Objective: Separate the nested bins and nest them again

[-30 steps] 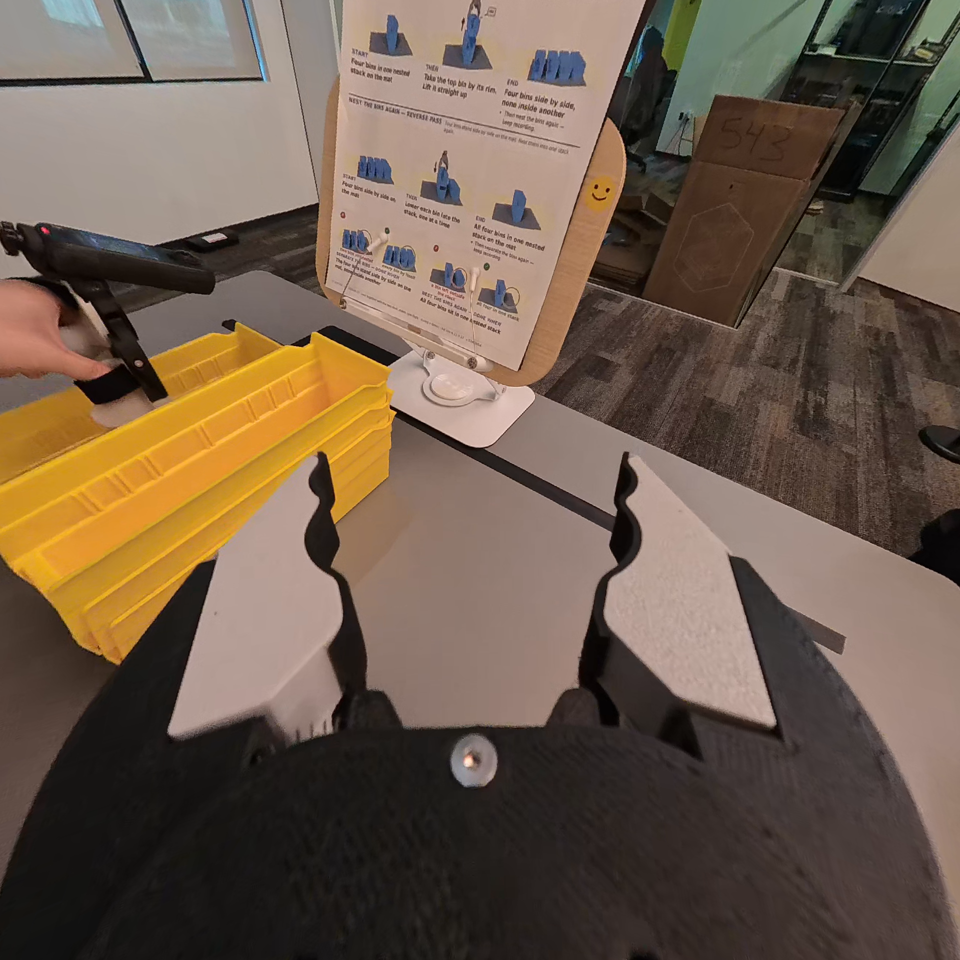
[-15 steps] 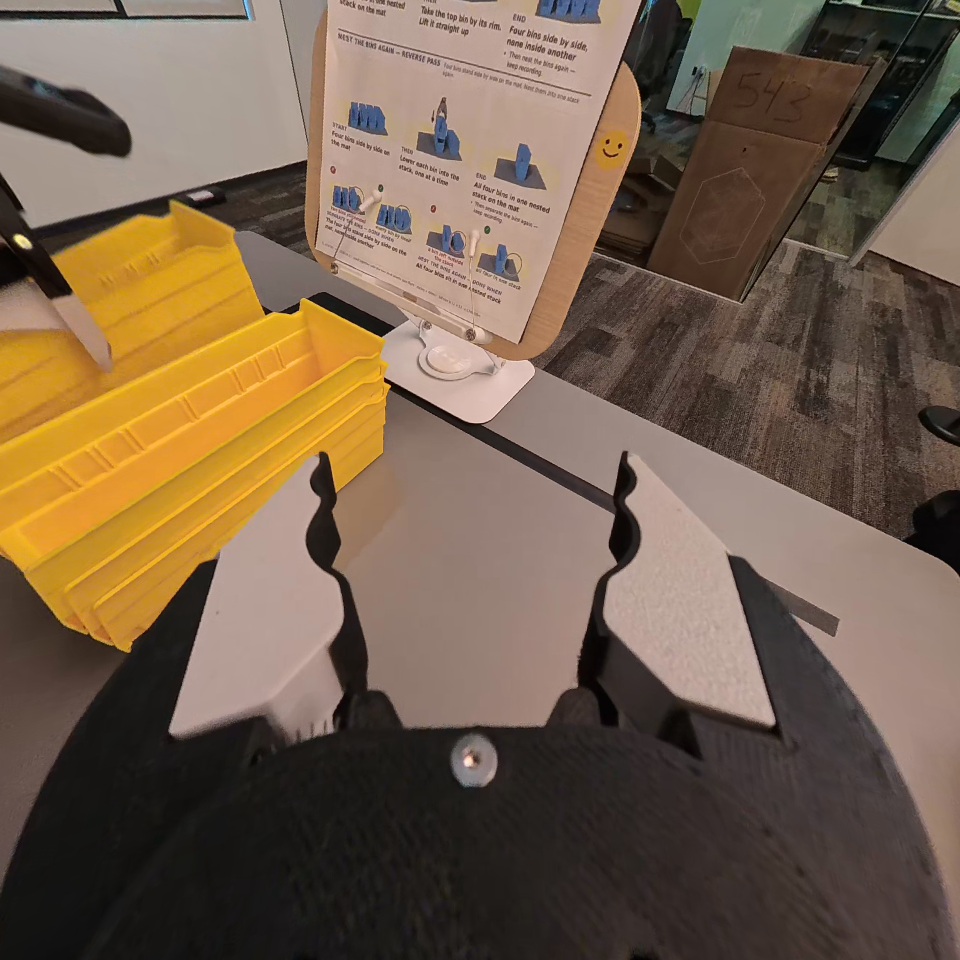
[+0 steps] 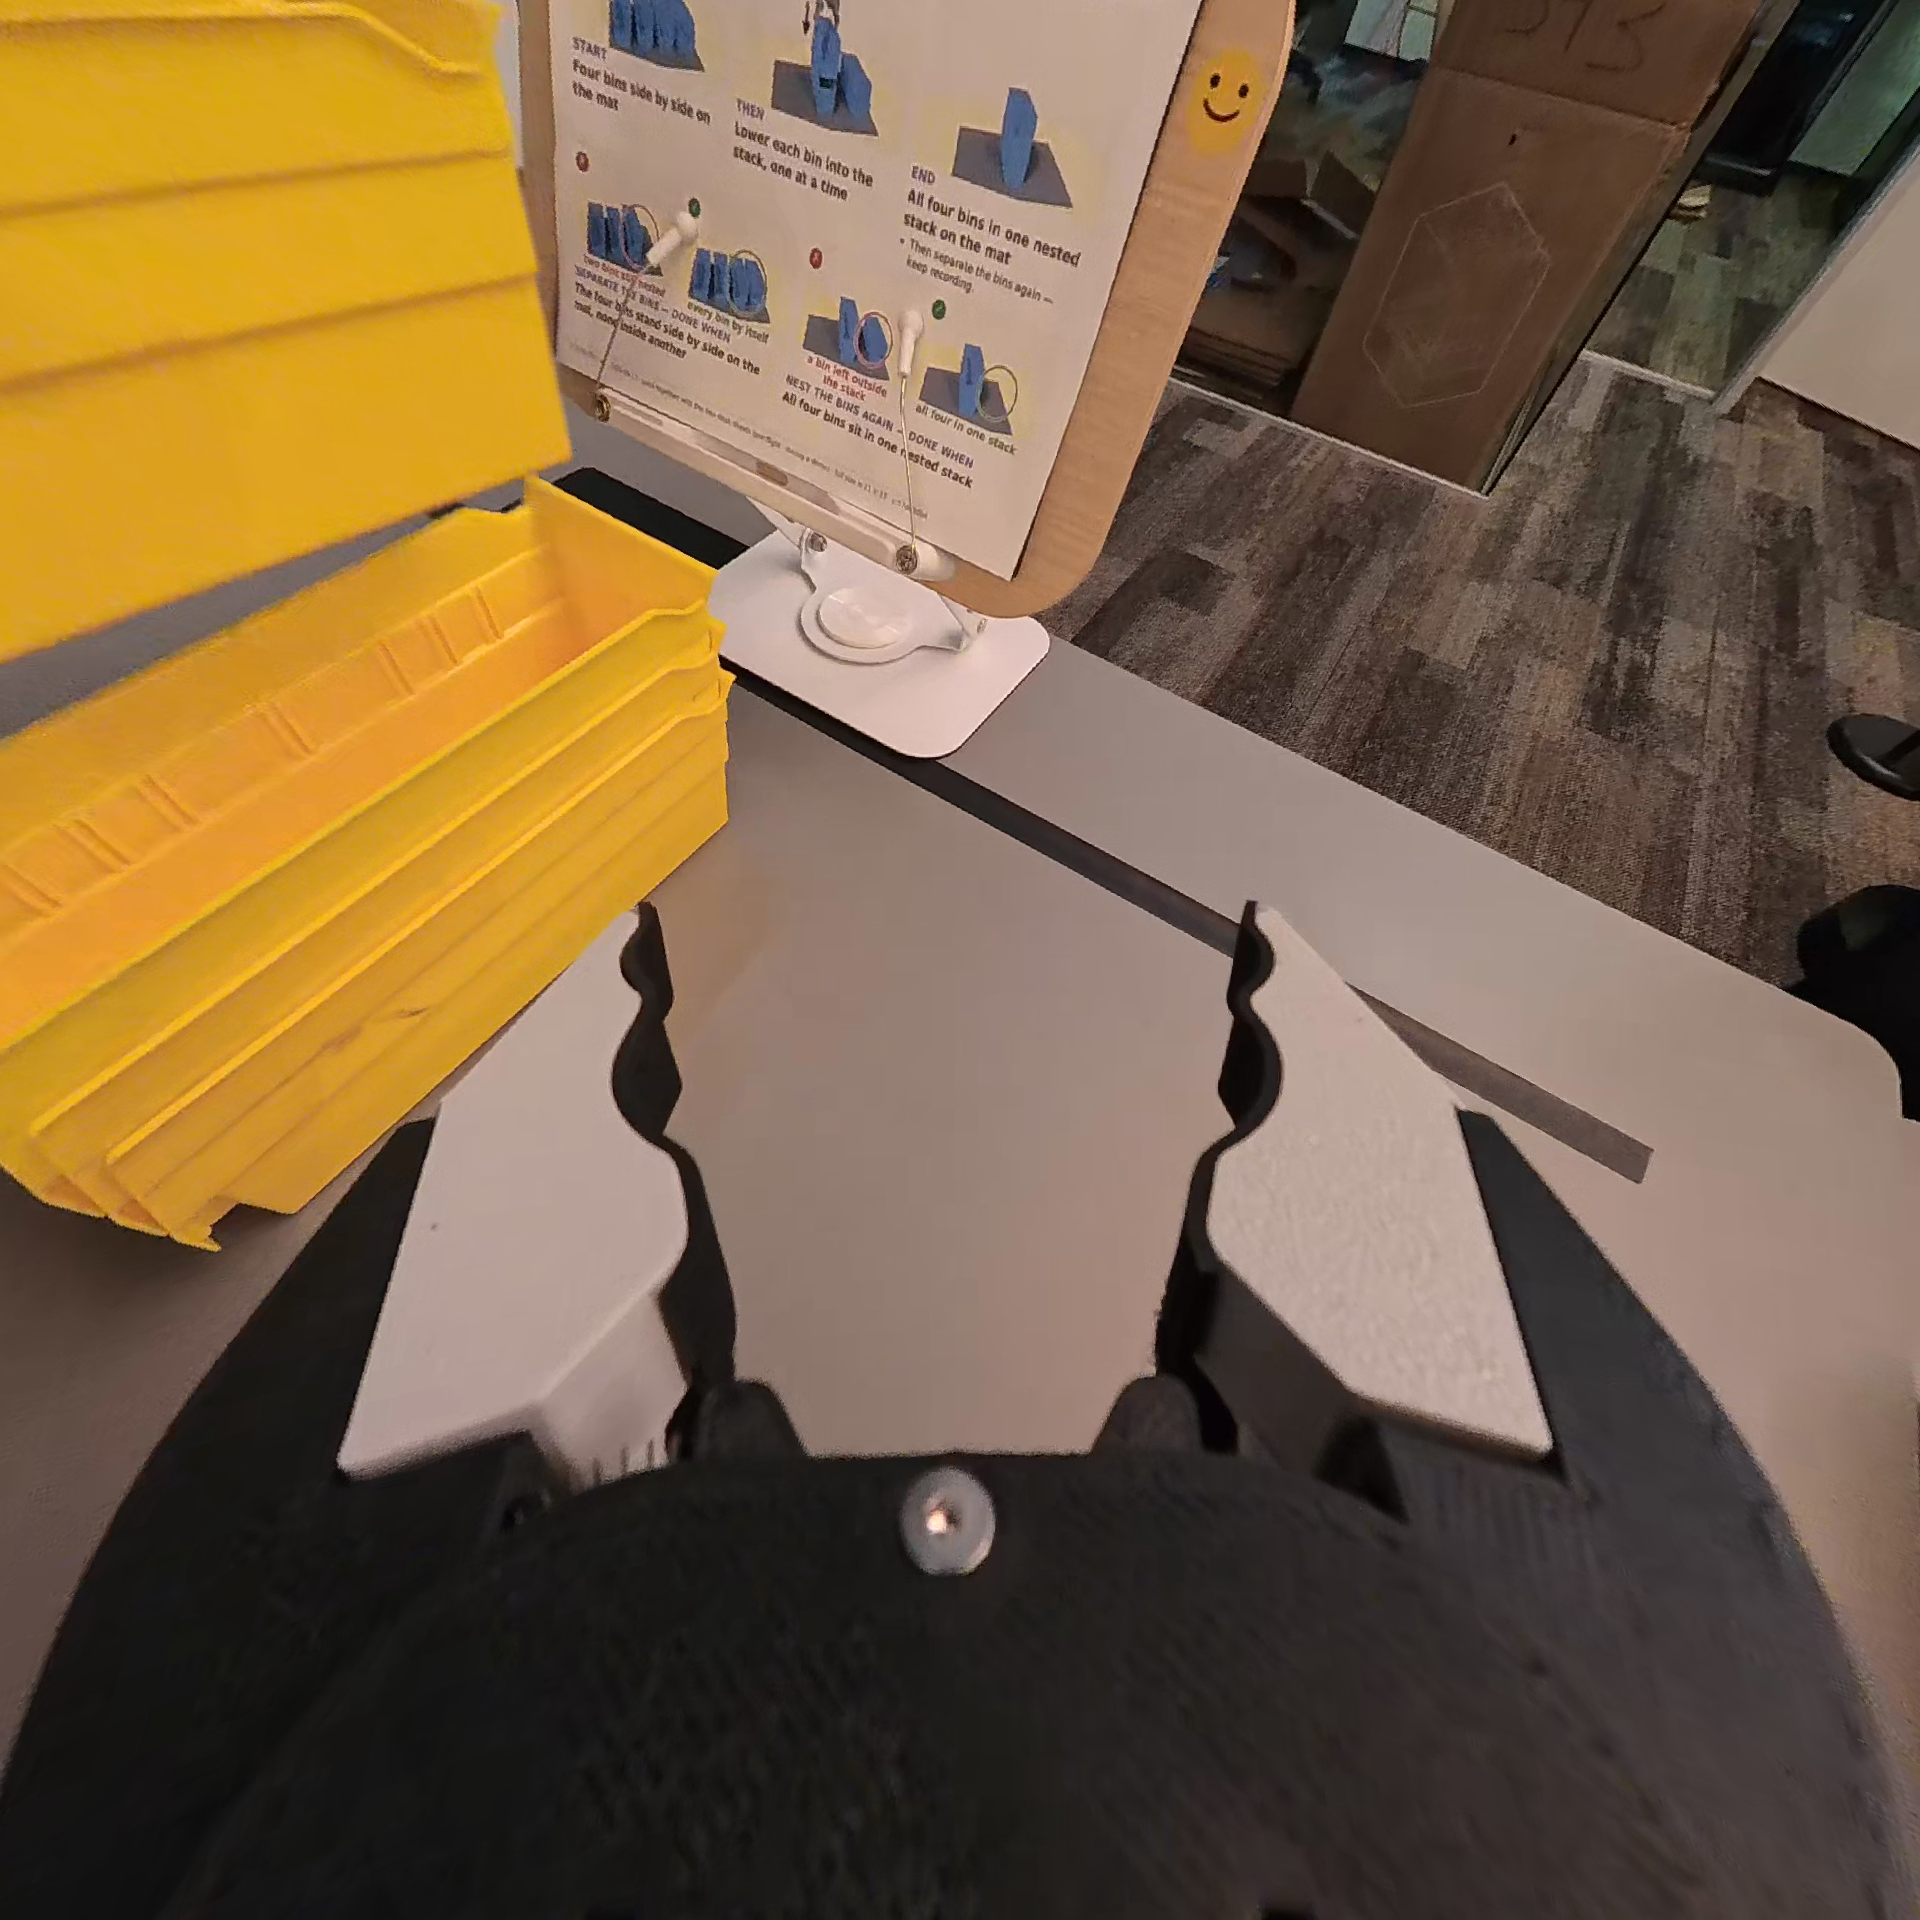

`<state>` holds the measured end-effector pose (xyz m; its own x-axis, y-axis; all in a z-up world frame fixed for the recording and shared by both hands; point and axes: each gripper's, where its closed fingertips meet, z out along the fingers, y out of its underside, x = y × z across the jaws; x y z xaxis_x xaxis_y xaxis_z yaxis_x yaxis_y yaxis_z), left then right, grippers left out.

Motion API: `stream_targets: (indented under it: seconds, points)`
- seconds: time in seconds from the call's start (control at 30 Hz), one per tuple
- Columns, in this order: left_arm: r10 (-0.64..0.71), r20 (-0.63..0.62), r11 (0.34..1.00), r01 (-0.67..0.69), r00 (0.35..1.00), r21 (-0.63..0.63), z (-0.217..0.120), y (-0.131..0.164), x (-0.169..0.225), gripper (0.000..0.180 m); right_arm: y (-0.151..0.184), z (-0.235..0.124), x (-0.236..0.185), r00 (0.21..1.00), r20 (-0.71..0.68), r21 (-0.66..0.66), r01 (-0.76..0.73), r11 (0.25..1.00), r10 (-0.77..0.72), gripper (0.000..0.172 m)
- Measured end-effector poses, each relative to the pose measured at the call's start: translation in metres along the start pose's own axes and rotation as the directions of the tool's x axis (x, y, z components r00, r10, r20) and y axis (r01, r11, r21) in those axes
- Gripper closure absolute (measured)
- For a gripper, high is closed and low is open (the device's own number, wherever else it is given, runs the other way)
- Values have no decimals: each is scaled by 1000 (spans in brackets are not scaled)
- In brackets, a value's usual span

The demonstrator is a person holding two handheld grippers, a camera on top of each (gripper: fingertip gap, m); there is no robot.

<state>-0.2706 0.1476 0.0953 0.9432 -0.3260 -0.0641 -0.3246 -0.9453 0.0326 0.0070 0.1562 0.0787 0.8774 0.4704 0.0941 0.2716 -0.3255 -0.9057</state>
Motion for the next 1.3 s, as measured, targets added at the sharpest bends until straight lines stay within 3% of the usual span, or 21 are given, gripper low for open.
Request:
stream_targets:
  seconds: [0.2,0.33,0.8,1.3]
  points:
    - [24,-53,999,-27,998,-45,29,-15,44,55,2,1,-1,1000,21,-3,-6,1000,6,64]
    - [58,32,995,-55,998,-78,47,-21,41,55,3,0,1,999,30,-4,-19,1000,20,64]
    - [-110,-8,988,109,994,-105,60,-5,27,54,17,5,-5,997,70,-79,-13,997,19,65]
    - [-107,39,984,111,993,-142,96,-10,33,52,28,5,-4,993,102,-118,-44,992,57,65]
